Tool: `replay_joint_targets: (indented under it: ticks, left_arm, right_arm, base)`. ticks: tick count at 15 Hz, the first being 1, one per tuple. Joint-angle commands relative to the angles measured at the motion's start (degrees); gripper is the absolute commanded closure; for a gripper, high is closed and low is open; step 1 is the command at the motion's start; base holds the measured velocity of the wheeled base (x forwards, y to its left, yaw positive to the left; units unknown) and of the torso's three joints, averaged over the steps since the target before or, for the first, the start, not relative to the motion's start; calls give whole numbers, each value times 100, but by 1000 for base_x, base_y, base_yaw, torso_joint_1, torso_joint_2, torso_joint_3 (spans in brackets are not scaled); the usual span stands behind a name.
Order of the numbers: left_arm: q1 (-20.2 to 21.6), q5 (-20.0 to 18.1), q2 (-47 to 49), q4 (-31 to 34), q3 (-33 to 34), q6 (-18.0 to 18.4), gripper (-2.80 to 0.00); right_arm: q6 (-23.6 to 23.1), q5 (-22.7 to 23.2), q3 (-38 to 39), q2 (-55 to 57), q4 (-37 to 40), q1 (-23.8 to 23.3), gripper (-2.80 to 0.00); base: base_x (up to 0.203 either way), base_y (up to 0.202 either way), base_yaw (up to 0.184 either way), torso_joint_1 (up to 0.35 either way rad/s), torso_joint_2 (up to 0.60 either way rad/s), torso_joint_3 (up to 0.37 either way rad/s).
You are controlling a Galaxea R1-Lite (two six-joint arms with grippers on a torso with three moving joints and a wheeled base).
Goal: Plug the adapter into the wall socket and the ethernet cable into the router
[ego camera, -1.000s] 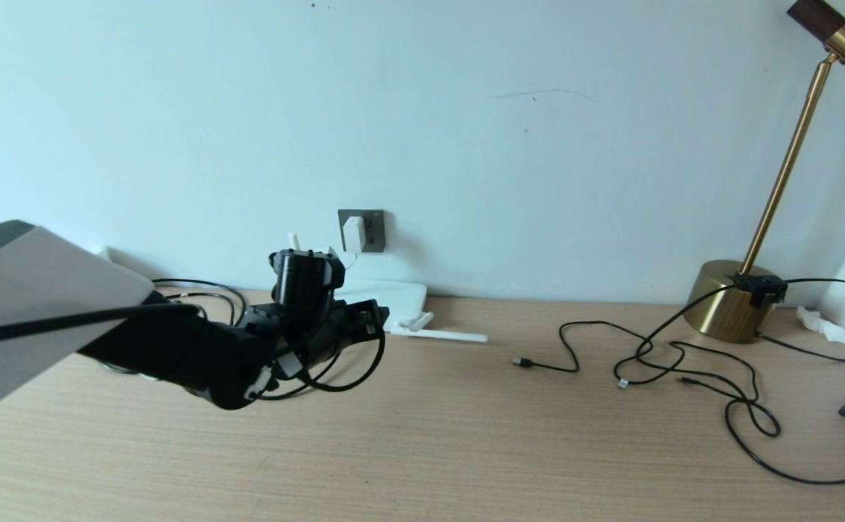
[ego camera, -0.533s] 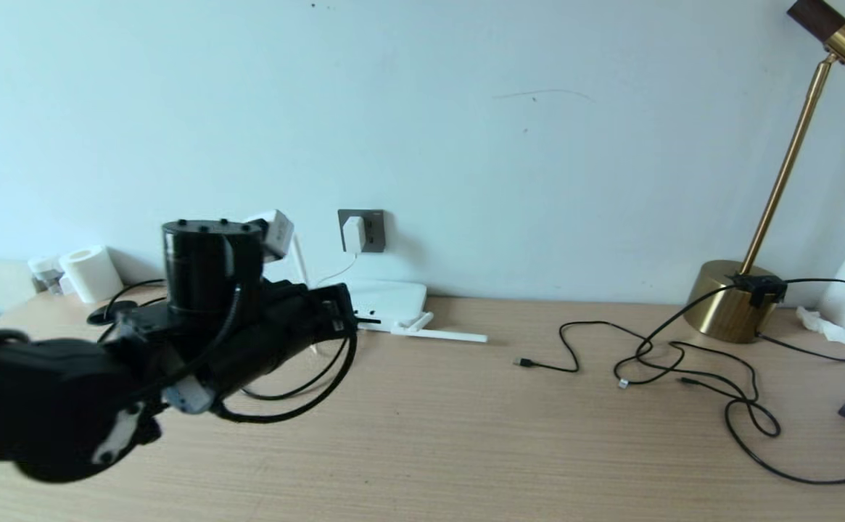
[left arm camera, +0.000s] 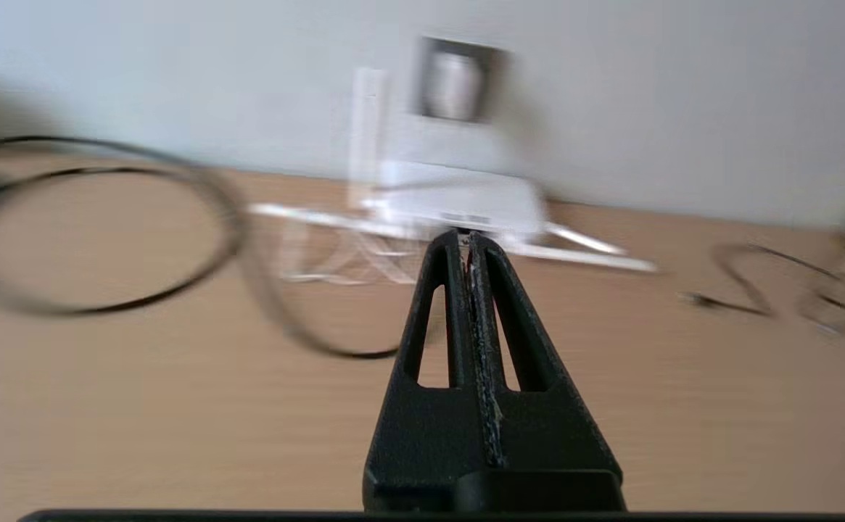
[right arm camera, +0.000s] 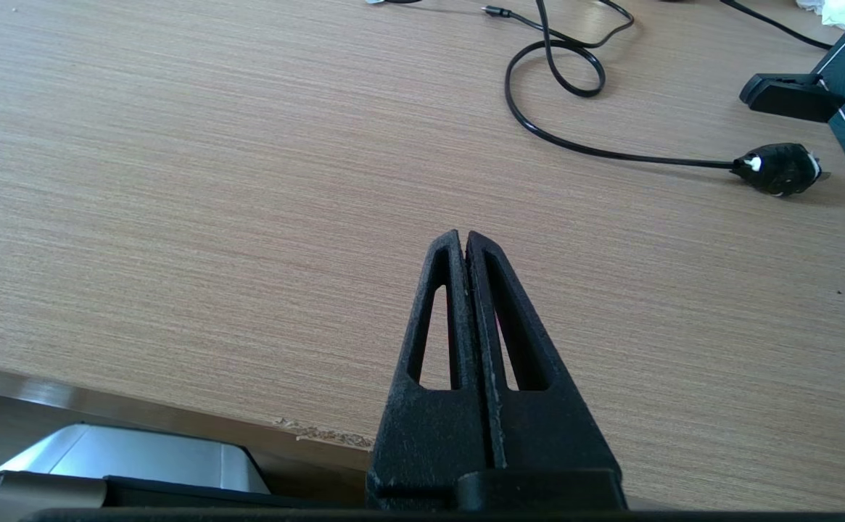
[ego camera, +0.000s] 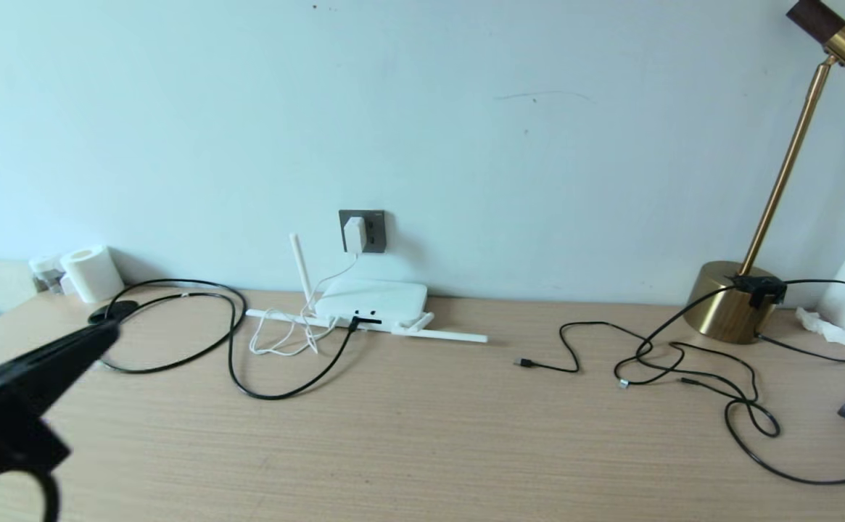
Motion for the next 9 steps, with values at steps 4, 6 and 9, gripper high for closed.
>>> replay_joint_targets:
  ticks: [4,6,9]
  left_arm:
    - [2422,-1050,-2914,1762,1669,542,0]
    - [2422,-1551,-3201,2282,2387,927,0]
    - [2156,-1850,-3925,2635,2380,1280,0]
  right_arm:
    - [-5,6,-9,0,12,2,0]
    - [-4,6,-1,0,12,2,0]
    - [-4,6,-1,0,12,2,0]
  base:
    - [0,0,0,0,0,0]
    - [0,0,0,0,0,0]
    - [0,0,0,0,0,0]
